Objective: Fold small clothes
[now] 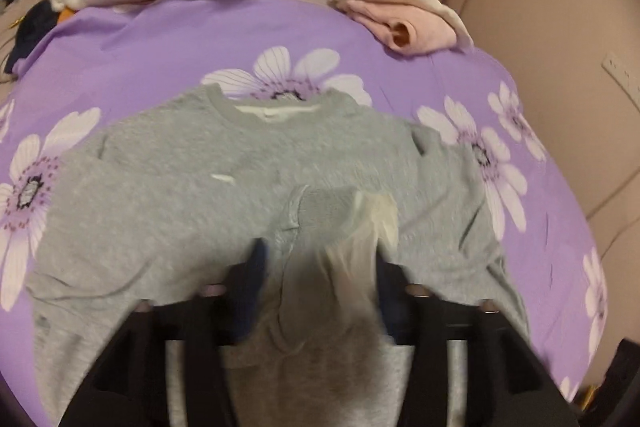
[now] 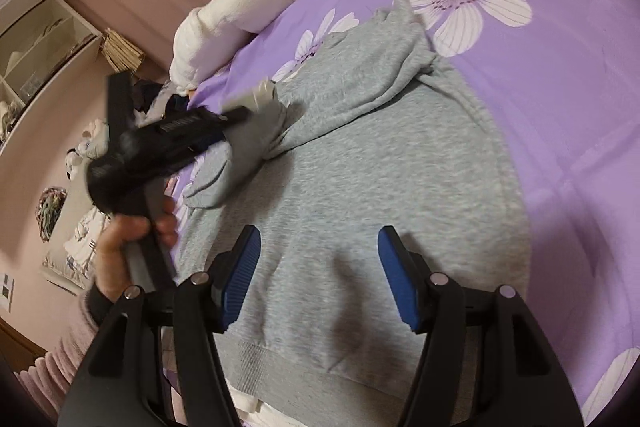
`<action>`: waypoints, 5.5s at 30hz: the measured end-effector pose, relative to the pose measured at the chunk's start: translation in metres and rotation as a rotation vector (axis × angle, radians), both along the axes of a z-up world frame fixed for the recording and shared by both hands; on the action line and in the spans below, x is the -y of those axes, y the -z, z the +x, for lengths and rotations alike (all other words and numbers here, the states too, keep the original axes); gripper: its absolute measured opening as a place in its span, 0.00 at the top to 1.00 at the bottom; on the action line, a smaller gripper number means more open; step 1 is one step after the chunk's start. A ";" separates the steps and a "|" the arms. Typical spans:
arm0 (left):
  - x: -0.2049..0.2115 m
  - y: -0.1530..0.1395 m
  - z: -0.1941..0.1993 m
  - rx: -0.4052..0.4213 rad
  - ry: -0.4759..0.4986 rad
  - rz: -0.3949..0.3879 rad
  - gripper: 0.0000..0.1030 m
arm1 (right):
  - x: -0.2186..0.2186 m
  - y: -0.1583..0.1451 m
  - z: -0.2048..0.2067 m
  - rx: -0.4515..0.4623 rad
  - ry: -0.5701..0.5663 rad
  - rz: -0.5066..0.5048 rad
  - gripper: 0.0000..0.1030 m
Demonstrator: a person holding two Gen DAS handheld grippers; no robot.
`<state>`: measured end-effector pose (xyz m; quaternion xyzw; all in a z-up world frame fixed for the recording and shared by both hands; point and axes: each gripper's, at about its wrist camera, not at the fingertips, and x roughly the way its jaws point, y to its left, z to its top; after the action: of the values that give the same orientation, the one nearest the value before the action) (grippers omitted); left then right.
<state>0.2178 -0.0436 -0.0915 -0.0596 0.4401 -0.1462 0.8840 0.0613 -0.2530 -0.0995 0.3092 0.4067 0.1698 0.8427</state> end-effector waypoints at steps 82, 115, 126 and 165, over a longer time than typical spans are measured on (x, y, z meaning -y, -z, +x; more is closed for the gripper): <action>-0.135 0.039 -0.100 -0.100 -0.090 -0.032 0.33 | -0.058 0.000 0.075 -0.020 -0.237 -0.426 0.62; -0.134 0.023 -0.109 -0.081 -0.250 0.020 0.26 | -0.028 -0.015 0.032 0.016 -0.099 -0.354 0.45; -0.095 0.001 -0.147 -0.023 -0.155 0.069 0.26 | -0.052 -0.020 0.002 0.039 -0.146 -0.349 0.45; -0.158 0.040 -0.212 -0.211 -0.249 -0.240 0.25 | 0.052 0.003 -0.062 -0.152 0.076 -0.223 0.37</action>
<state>0.0054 0.1148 -0.1317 -0.2336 0.4991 -0.0802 0.8306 -0.0010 -0.3054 -0.1025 0.2408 0.4736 0.0678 0.8445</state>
